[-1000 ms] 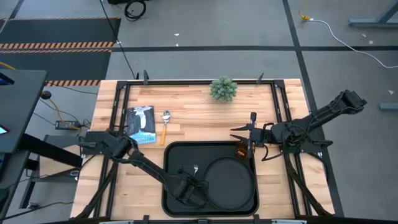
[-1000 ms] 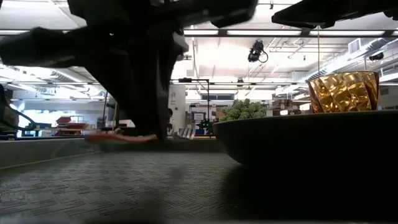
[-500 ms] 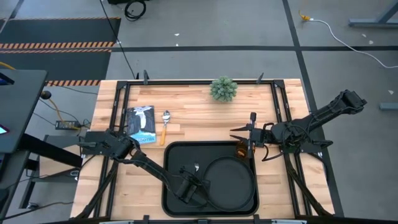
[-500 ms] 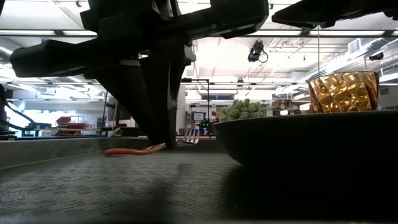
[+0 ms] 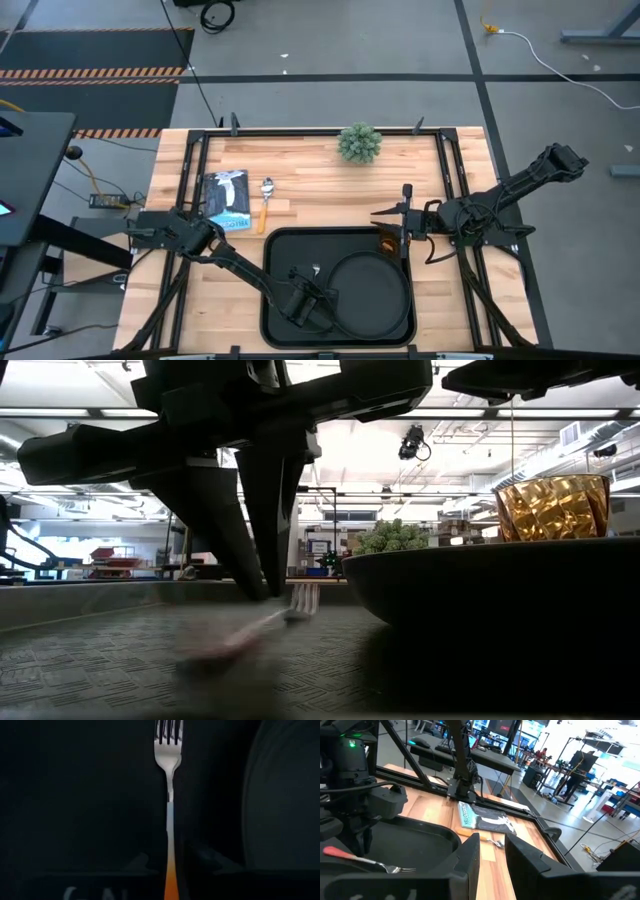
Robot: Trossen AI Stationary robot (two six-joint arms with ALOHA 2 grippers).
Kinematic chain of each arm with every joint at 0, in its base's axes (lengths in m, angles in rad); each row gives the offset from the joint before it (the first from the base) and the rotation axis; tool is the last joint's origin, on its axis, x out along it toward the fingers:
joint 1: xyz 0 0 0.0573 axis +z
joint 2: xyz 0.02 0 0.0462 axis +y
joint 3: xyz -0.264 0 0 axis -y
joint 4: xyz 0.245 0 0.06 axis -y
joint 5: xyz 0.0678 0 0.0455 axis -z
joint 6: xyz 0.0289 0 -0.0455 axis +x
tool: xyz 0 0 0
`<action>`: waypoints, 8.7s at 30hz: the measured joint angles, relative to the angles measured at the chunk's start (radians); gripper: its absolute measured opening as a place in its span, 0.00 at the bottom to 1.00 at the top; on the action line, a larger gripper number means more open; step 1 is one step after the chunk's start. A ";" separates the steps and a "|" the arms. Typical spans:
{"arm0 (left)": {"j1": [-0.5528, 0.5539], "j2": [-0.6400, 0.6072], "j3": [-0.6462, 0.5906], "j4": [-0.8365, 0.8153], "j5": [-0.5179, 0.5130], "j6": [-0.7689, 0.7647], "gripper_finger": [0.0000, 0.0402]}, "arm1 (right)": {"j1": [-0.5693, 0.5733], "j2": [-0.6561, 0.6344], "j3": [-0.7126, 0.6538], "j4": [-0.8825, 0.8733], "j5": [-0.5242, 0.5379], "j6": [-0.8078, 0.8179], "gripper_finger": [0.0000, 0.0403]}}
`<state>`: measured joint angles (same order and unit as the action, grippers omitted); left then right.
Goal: Pick and place plate/cup/fork/spoon on tray
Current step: Put the orange fork on the black tray to the left of the black plate, then put the yellow spoon on the black tray to the left of the orange fork, then return to Home Position
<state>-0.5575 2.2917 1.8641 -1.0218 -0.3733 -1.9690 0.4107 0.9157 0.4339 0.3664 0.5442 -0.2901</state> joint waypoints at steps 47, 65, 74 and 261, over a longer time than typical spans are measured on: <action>0.225 -0.103 0.059 -0.548 -0.127 0.716 0.15 | 0.000 0.000 0.001 -0.014 0.039 -0.043 0.24; 0.318 -0.498 -0.508 -0.478 -0.145 0.444 0.19 | 0.000 0.000 0.001 0.012 0.038 -0.050 0.24; 0.449 -0.510 -0.610 -0.257 -0.157 0.655 0.23 | 0.000 0.000 0.001 0.003 0.038 -0.046 0.24; 0.060 -0.334 -0.444 0.111 0.099 0.216 0.38 | -0.026 -0.003 0.001 0.022 -0.043 -0.034 0.24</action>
<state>-0.4975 1.9575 1.4197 -0.9105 -0.2747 -1.7528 0.3847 0.9130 0.4347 0.3881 0.5016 -0.3244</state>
